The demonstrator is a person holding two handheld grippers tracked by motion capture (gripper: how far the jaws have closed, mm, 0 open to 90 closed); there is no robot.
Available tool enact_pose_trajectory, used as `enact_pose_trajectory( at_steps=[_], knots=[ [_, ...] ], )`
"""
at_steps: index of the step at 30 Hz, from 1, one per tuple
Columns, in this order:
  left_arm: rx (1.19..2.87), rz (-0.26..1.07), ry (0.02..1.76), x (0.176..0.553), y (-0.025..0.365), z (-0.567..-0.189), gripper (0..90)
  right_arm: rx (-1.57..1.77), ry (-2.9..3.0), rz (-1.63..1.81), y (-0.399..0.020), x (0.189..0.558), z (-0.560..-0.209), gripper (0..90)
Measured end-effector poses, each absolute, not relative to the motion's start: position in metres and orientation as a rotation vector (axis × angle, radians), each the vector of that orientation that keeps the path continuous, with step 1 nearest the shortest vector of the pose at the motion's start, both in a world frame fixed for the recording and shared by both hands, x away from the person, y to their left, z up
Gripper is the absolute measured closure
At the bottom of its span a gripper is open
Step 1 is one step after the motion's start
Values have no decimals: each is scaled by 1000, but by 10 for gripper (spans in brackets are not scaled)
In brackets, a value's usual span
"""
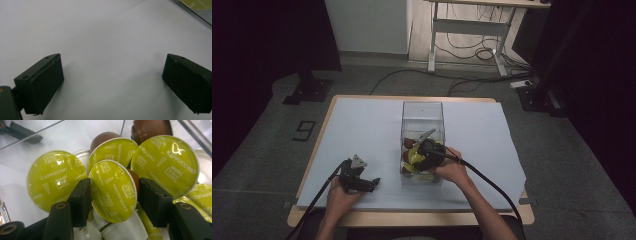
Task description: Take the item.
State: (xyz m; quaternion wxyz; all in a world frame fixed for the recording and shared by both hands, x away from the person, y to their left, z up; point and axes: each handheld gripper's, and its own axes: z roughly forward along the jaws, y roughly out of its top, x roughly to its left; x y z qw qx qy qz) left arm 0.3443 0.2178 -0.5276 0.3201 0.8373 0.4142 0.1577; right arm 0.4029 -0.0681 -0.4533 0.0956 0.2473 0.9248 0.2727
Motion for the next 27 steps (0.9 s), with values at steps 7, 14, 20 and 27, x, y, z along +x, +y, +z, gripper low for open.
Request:
enact_pose_trajectory(
  at_steps=[7, 14, 20, 27],
  knots=[
    [2201, 414, 1089, 344, 218, -528, 30, 781, 2724, 820, -69, 405, -453, 480],
    [2200, 414, 1089, 344, 218, -528, 30, 819, 2702, 871, -75, 404, -451, 544],
    [2201, 414, 1089, 344, 218, -528, 30, 831, 2696, 914, -80, 404, -448, 591],
    [2201, 415, 1089, 344, 218, -528, 30, 826, 2689, 939, -83, 400, -442, 623]
  ],
)
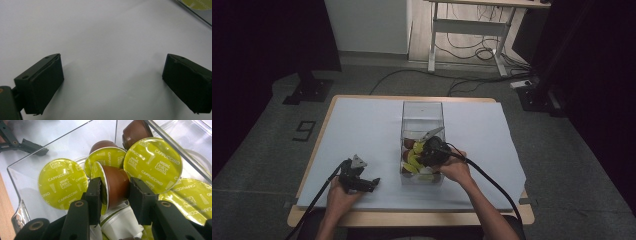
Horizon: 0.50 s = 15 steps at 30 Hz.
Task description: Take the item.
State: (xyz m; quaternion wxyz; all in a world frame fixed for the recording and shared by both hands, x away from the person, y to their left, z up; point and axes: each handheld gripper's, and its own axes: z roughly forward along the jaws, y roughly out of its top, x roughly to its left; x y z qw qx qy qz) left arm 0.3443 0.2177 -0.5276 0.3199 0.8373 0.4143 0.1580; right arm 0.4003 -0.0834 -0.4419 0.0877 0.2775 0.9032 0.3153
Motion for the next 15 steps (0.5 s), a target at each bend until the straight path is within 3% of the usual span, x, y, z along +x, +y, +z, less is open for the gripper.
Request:
enact_pose_trajectory(
  at_steps=[15],
  knots=[
    [2200, 416, 1089, 344, 218, -528, 30, 822, 2684, 966, -86, 398, -439, 635]
  ],
)
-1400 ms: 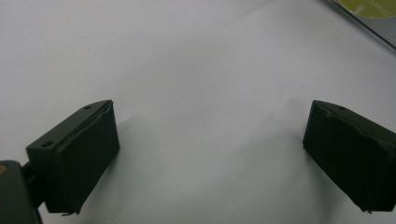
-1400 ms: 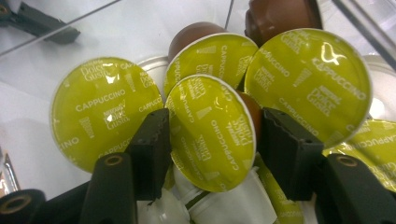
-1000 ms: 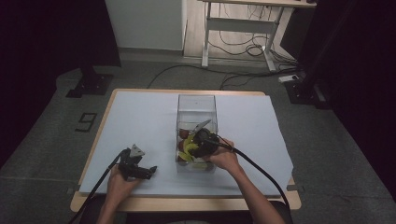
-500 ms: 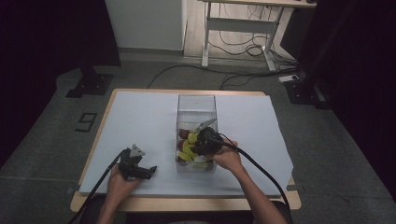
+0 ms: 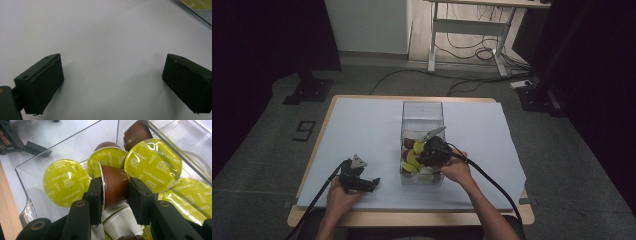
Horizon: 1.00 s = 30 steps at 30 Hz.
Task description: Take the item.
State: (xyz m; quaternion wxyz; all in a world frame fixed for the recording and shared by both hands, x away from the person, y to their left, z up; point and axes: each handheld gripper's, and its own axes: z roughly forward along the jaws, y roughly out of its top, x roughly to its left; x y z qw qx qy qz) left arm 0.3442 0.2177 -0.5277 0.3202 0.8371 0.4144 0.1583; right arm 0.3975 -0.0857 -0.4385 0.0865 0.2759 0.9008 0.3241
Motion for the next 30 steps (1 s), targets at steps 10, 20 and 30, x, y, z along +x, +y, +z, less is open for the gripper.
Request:
enact_pose_trajectory(
  at_steps=[10, 20, 30],
  knots=[
    [2201, 415, 1089, 344, 218, -528, 30, 822, 2672, 979, -89, 396, -435, 637],
    [2201, 415, 1089, 344, 218, -528, 30, 833, 2652, 991, -94, 395, -428, 637],
    [2201, 414, 1089, 344, 218, -528, 30, 849, 2642, 1014, -102, 393, -421, 637]
  ],
)
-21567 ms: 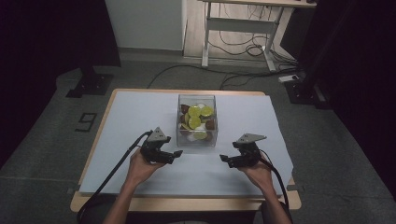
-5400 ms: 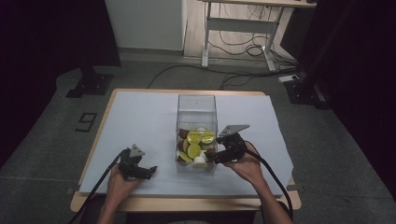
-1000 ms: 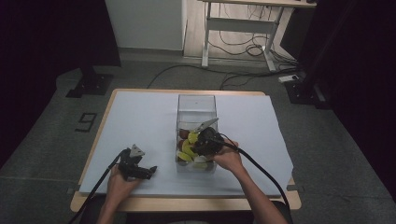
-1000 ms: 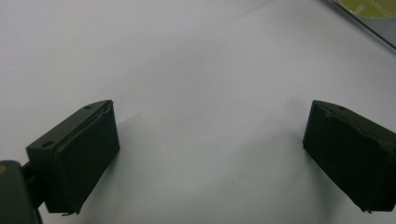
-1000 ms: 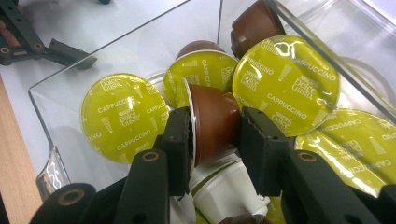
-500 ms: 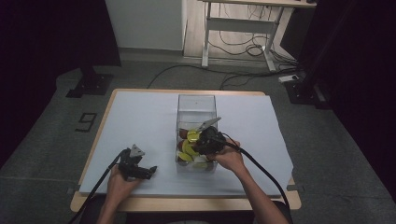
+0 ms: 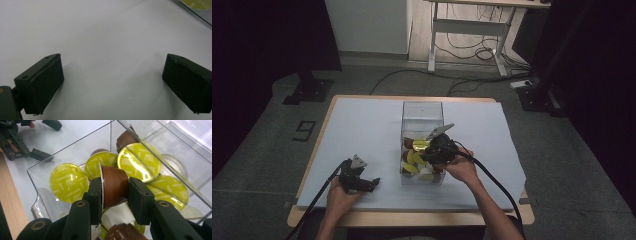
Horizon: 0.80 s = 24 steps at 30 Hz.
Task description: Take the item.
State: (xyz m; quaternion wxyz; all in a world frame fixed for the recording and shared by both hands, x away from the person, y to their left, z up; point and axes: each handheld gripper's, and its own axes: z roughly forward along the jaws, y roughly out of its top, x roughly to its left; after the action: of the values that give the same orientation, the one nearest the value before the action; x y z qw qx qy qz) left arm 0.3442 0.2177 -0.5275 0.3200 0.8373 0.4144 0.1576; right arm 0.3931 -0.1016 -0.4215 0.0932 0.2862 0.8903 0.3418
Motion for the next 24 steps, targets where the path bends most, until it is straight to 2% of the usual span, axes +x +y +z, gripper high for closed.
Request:
enact_pose_trajectory(
  at_steps=[24],
  knots=[
    [2201, 415, 1088, 344, 218, -528, 30, 891, 2590, 1085, -127, 388, -399, 636]
  ],
)
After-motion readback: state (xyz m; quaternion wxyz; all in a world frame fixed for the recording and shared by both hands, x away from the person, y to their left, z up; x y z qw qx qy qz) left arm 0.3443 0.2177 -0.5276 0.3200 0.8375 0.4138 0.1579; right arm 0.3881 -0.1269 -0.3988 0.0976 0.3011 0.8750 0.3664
